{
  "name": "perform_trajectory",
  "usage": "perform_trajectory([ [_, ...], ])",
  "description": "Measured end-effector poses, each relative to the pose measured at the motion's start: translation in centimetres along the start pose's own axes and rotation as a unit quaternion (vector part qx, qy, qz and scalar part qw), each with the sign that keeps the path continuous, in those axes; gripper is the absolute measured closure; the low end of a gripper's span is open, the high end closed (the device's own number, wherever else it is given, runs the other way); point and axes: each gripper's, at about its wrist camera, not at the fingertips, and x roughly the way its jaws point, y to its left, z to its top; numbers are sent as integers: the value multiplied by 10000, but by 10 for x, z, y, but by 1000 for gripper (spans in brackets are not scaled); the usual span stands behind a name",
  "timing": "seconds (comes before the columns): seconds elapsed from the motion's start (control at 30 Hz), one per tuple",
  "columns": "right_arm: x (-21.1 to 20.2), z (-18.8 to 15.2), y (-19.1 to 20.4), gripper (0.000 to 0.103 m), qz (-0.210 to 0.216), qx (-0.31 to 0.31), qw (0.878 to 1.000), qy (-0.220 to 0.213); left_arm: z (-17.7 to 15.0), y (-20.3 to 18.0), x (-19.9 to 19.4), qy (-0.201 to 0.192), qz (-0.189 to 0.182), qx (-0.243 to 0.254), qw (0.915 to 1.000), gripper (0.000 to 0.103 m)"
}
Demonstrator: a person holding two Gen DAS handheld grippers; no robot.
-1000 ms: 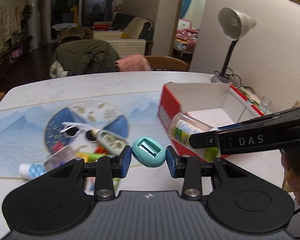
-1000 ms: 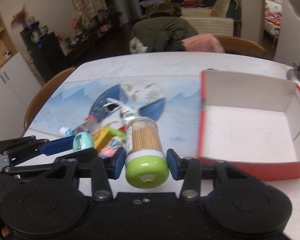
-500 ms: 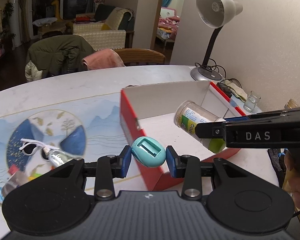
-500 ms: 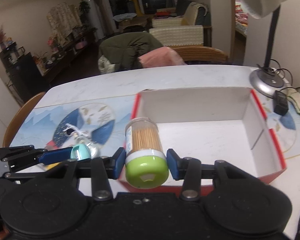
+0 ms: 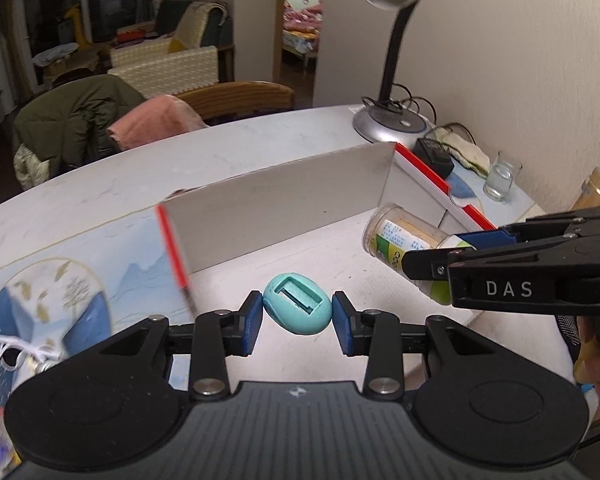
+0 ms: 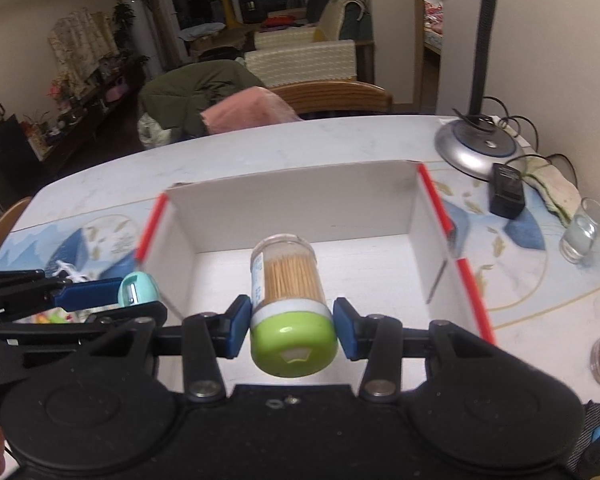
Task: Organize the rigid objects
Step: 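Carry the sharpener and toothpick jar with both tools into the red shoebox, then lower and release the sharpener and toothpick jar inside the box with both tools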
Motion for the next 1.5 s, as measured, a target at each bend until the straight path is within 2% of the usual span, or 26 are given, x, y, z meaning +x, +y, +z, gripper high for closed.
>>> perform_trajectory([
  [0.4, 49, 9, -48, 59, -271, -16, 9989, 381, 34, -18, 77, 590, -186, 256, 9978, 66],
  [0.7, 73, 6, -41, 59, -319, -534, 9953, 744, 45, -6, 124, 1228, -122, 242, 9921, 66],
  [0.8, 80, 3, -35, 59, -310, -779, 9925, 889, 47, -6, 132, 1342, -75, 318, 9904, 66],
  [1.27, 95, -1, -29, 59, -232, -972, 9868, 1276, 36, -9, 164, 2134, -10, 311, 9765, 66],
  [1.5, 96, -4, -29, 59, -198, -967, 9857, 1363, 36, -12, 164, 2227, 30, 469, 9738, 66],
])
